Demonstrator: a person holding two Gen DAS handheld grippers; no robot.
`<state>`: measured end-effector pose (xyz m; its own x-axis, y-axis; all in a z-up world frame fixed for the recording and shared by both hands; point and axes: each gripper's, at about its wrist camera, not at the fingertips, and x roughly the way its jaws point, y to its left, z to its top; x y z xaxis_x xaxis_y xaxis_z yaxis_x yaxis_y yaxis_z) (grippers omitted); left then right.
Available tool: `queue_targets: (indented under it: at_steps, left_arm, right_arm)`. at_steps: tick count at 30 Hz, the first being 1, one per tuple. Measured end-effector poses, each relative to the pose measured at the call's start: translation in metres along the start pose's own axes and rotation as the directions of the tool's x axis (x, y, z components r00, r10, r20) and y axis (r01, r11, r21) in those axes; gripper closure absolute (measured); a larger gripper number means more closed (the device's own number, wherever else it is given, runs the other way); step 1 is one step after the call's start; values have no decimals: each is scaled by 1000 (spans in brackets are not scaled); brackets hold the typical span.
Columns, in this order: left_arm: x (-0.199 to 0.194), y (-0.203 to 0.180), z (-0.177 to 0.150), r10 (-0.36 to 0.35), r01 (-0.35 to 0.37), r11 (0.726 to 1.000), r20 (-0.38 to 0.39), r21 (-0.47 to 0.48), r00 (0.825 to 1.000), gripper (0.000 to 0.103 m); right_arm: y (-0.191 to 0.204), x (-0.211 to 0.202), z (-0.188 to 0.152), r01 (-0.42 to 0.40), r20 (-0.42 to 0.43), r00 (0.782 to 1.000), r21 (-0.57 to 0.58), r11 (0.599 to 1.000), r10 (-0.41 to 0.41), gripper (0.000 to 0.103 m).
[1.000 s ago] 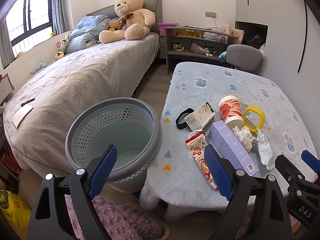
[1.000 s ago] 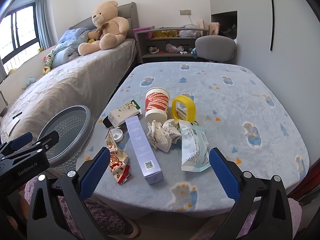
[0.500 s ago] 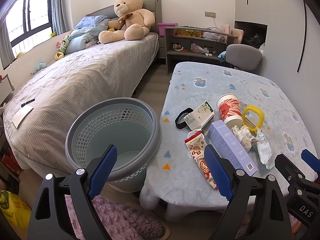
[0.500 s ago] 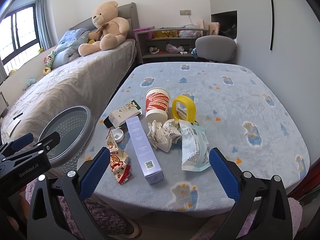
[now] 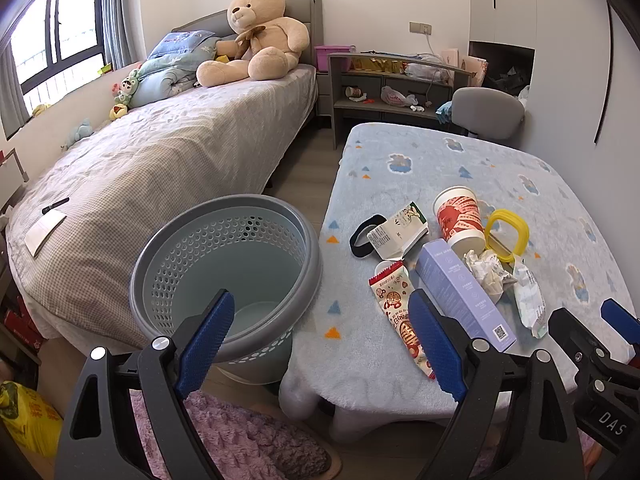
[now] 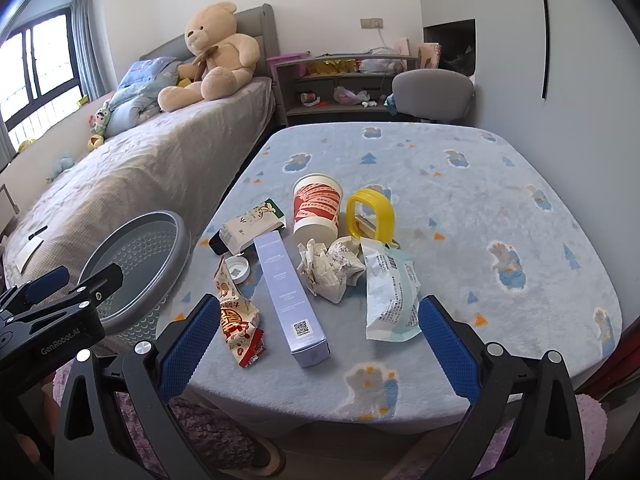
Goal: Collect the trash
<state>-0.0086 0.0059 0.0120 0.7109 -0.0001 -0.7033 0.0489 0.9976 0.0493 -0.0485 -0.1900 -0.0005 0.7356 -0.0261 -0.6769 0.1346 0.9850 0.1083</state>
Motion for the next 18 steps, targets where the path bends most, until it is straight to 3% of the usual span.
queue_targets:
  at_steps: [18]
  left_arm:
    - [5,-6,-5,0,1,1000,-25,17,1000,18]
  right_arm:
    - [-5,10,-5,-30,-35,999,11,999,31,6]
